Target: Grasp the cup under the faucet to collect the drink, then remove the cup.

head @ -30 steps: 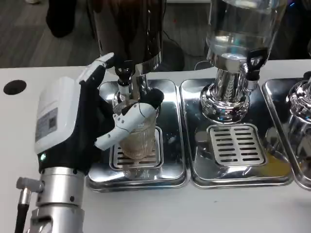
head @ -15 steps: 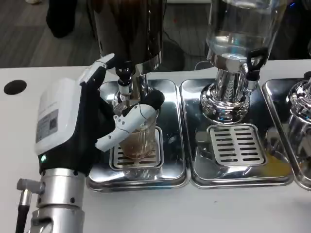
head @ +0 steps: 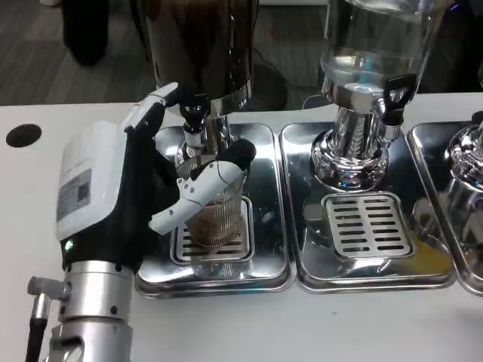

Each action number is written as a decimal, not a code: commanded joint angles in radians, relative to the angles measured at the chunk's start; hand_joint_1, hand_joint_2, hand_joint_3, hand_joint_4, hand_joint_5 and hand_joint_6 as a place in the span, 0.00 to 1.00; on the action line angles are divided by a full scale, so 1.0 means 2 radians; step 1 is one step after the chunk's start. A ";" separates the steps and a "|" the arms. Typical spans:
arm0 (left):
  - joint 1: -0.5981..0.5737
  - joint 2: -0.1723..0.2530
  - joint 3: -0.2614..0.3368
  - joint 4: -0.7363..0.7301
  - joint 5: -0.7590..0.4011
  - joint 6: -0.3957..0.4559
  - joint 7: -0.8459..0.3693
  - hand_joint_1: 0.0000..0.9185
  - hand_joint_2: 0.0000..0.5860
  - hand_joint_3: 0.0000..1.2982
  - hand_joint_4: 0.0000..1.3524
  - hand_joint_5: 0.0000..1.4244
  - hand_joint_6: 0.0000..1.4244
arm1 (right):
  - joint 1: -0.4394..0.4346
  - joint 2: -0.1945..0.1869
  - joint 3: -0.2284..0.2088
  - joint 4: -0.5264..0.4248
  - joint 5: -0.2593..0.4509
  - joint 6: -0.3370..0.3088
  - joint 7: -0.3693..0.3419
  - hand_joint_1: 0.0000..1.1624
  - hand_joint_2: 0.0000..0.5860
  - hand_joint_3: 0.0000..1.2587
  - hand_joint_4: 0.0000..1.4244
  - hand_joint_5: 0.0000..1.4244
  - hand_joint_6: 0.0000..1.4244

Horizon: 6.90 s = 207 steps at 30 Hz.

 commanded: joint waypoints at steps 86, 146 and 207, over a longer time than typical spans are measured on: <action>0.047 0.015 0.028 0.013 -0.068 -0.100 0.038 0.00 0.05 0.12 0.01 0.24 0.53 | 0.003 -0.006 -0.001 -0.041 0.021 0.017 0.018 0.40 0.62 0.16 0.06 0.06 0.00; 0.334 0.054 0.070 0.059 -0.011 -0.222 0.108 0.00 0.06 0.16 0.10 0.19 0.43 | -0.306 0.070 0.247 -0.236 -0.031 0.480 0.108 0.58 0.22 0.16 0.12 0.12 0.08; 0.380 0.072 0.081 0.083 -0.050 -0.259 0.103 0.00 0.06 0.18 0.10 0.21 0.45 | -0.446 0.164 0.273 -0.041 -0.103 0.491 0.010 0.61 0.18 0.04 0.02 0.03 0.03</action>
